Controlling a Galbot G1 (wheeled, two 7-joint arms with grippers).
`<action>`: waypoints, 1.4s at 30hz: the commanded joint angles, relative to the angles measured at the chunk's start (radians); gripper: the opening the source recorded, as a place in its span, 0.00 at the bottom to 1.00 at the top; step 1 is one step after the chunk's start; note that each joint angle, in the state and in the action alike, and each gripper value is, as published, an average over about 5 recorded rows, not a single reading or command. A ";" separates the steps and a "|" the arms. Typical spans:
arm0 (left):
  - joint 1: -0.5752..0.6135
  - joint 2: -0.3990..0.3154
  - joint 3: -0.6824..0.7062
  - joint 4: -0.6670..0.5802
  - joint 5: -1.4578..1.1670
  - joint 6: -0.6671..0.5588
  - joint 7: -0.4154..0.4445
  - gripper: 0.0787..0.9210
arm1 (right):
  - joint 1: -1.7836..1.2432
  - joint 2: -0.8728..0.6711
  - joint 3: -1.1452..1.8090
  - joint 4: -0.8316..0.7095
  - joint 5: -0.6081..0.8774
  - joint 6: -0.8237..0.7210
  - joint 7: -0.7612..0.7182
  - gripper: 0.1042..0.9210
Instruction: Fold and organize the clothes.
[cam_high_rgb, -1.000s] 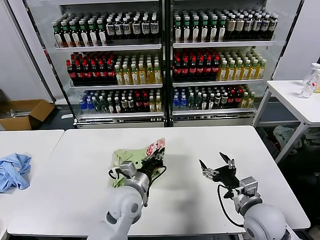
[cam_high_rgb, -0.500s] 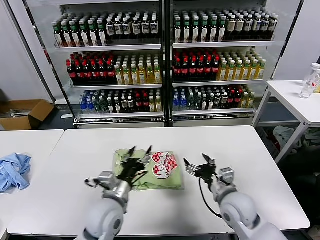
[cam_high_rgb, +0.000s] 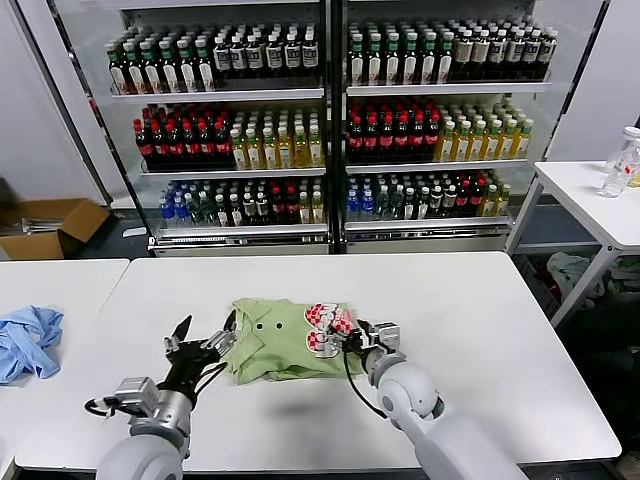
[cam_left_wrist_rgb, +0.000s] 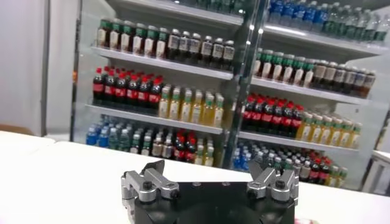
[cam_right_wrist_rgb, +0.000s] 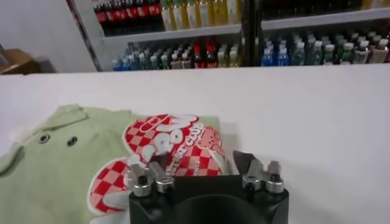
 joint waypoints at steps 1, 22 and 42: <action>0.094 0.014 -0.083 -0.052 -0.005 -0.016 0.004 0.88 | 0.058 0.031 -0.054 -0.078 0.010 -0.018 0.039 0.71; 0.148 -0.023 -0.014 -0.113 0.082 -0.015 0.011 0.88 | -0.177 -0.265 0.305 0.116 -0.313 0.240 -0.230 0.02; 0.259 -0.070 0.000 -0.232 0.183 -0.038 0.076 0.88 | -0.684 -0.161 0.581 0.584 -0.467 0.440 -0.163 0.60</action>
